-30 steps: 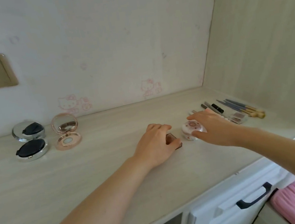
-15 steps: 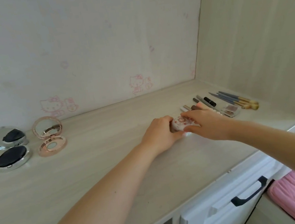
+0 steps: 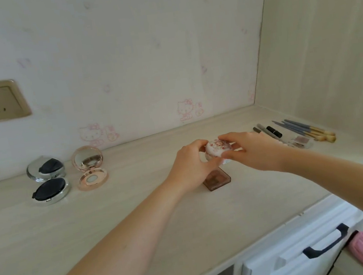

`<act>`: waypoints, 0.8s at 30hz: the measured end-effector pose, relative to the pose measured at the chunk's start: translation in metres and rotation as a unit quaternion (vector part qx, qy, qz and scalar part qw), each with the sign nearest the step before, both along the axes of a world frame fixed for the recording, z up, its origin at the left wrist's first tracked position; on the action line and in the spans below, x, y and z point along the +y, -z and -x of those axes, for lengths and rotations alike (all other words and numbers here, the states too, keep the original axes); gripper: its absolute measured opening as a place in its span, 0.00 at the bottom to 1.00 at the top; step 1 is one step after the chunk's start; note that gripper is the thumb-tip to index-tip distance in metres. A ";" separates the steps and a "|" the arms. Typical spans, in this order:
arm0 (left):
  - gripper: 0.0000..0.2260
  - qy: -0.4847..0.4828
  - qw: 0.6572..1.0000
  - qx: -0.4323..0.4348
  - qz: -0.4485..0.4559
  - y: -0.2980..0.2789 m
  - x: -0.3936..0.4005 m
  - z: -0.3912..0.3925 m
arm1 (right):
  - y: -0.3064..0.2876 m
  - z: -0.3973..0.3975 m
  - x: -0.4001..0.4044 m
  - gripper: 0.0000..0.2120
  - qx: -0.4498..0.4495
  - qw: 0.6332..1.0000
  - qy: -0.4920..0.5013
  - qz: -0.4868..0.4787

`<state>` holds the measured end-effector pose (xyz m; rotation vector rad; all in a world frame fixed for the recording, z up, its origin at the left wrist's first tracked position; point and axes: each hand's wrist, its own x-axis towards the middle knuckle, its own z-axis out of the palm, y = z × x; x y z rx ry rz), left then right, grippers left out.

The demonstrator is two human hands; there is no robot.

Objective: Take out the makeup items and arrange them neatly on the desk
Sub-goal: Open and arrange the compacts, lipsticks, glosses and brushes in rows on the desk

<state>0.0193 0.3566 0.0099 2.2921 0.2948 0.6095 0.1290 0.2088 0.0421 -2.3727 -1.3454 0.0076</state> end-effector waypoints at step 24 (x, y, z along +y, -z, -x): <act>0.14 -0.109 0.977 -0.080 0.164 -0.002 0.099 0.188 | -0.003 0.150 0.130 0.15 0.155 0.969 -0.171 -0.084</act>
